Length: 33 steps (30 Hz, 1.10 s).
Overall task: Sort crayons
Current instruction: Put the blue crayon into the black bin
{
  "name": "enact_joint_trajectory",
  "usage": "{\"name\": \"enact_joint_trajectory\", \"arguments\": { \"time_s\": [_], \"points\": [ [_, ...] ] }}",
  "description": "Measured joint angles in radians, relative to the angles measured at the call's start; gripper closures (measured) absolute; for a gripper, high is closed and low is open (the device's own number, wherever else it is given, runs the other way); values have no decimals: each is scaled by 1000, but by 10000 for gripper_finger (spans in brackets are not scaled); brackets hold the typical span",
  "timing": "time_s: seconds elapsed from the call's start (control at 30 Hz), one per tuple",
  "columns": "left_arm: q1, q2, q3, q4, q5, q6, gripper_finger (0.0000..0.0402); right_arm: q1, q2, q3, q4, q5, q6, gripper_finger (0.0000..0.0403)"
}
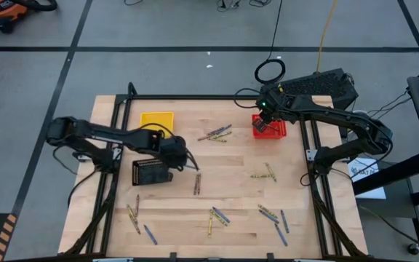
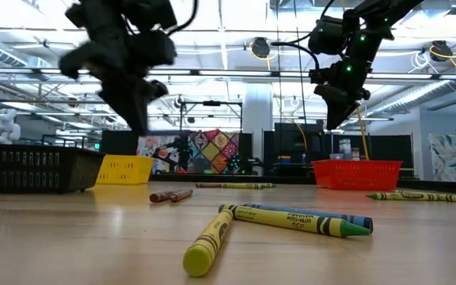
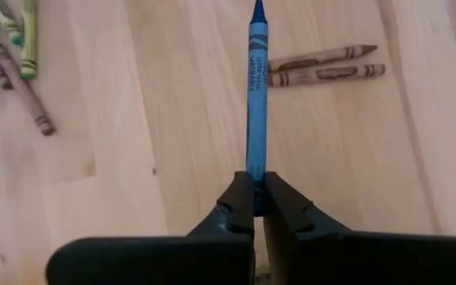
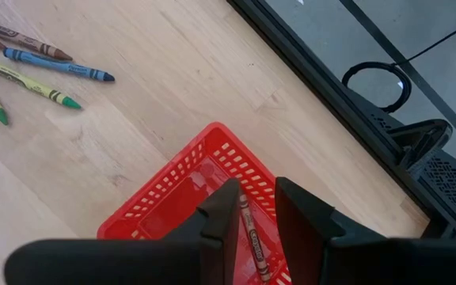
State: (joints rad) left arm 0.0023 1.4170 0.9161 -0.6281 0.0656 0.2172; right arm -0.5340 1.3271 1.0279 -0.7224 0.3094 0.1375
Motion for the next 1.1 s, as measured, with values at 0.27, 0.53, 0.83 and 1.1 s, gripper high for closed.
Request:
{"name": "enact_joint_trajectory", "arguments": {
  "time_s": [0.27,0.53,0.83,1.1],
  "points": [
    [-18,-75,0,-213,-25,-102,400,0,0,0,-6,0,0,332],
    [-29,-86,0,-374,-25,-187,400,0,0,0,-8,0,7,332],
    [-66,-109,0,-433,-22,-265,400,0,0,0,-13,0,8,332],
    [-105,-208,0,-565,-25,-453,400,0,0,0,-16,-1,20,332]
  ]
}}
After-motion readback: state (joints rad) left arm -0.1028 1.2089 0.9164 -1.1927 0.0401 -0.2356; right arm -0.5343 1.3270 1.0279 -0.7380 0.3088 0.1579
